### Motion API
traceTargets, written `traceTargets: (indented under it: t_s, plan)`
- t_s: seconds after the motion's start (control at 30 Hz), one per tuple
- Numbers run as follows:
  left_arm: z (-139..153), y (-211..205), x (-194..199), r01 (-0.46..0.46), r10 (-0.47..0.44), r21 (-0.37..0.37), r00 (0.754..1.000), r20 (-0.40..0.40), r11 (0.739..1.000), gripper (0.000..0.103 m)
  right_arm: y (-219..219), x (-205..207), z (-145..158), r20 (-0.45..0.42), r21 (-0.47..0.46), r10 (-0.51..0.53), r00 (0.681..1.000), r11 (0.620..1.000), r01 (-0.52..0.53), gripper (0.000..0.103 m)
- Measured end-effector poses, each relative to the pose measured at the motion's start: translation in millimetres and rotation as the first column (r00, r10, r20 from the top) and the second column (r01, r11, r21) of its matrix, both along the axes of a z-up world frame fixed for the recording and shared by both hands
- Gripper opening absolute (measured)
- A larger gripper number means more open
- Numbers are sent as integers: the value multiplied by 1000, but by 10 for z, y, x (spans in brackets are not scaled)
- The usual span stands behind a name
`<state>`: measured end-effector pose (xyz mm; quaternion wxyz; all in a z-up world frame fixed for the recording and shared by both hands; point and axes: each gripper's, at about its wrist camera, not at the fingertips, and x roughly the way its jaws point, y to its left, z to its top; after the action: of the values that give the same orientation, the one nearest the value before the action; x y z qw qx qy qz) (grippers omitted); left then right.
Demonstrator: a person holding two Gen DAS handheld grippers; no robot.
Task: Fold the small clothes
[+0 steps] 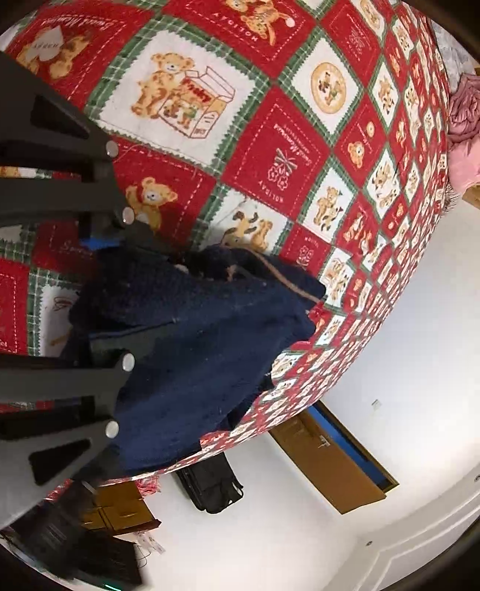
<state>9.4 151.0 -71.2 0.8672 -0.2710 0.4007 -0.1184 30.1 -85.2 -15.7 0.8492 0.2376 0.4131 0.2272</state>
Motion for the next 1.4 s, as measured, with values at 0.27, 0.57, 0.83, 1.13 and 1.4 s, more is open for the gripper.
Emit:
traceTargets:
  t_s: [0.27,0.57,0.83,1.13,1.4]
  plan:
    - [113,-47,-120,4,-3,-6,992,126,1000,29,862,1191,52,-126,-162,174,977,968,-193,74]
    - [166,-113,-180,19,-23,22,972,233,1000,29,1963,1766,-394,-315,-475,259,913,790,-388,74]
    - [96,-61,-162,7,-7,0,974,228,1000,29,2146,1773,-537,-279,-634,276,920,666,-392,66]
    - [166,-131,-215,13,-24,45,971,237,999,29,1574,1762,-303,-219,-484,238,946,816,-317,15]
    - [575,-449,-338,131,-155,94,926,343,987,25,439,1454,285,-66,-129,142,988,980,-149,15]
